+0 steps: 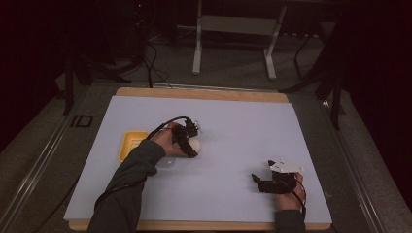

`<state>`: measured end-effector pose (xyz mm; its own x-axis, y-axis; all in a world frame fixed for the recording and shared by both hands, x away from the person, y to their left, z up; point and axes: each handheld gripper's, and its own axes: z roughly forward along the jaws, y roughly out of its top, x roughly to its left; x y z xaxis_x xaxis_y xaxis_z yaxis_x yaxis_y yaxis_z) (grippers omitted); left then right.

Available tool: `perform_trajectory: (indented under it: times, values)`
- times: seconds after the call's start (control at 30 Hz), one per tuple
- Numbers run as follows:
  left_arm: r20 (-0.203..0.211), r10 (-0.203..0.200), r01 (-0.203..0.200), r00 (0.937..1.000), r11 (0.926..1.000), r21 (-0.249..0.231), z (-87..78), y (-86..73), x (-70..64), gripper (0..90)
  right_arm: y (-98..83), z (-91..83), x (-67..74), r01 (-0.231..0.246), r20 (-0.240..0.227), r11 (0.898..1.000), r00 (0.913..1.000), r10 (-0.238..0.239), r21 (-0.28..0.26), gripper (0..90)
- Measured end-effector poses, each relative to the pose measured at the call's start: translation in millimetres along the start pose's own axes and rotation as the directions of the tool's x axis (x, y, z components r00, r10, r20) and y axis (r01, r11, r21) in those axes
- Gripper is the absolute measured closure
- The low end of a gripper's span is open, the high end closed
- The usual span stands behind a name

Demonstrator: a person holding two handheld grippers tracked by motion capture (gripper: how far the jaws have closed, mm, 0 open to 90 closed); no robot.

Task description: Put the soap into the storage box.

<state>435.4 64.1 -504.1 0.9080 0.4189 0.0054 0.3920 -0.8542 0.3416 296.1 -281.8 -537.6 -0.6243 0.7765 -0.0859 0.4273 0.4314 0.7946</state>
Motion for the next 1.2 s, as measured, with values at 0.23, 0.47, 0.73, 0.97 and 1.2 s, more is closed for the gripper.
perform_trajectory:
  times: [0.23,0.47,0.73,0.97,1.2]
  values:
    - [0.013,0.000,-0.001,0.9999,1.0000,0.010,3.7,-0.7,0.7,20.3,0.0,0.0,0.0,0.000,0.000,1.000,1.0000,0.000,0.000,15.3]
    - [0.006,0.011,-0.011,0.9999,0.9995,0.031,4.9,1.4,-0.4,22.3,0.1,0.1,0.1,0.001,0.001,1.000,1.0000,-0.001,0.002,15.3]
    - [-0.004,0.022,-0.022,0.9997,0.9977,0.063,3.5,3.0,-2.8,23.0,0.0,0.1,-0.1,0.000,0.000,1.000,1.0000,0.000,0.001,15.3]
    - [-0.015,0.060,-0.058,0.9981,0.9923,0.109,0.5,2.3,-8.0,23.1,0.1,0.1,0.0,0.000,0.000,1.000,1.0000,0.000,0.001,15.3]
    - [-0.020,0.074,-0.071,0.9971,0.9906,0.117,-2.1,-1.7,-9.2,23.2,0.1,0.1,0.0,0.001,0.000,1.000,1.0000,-0.001,0.001,15.3]
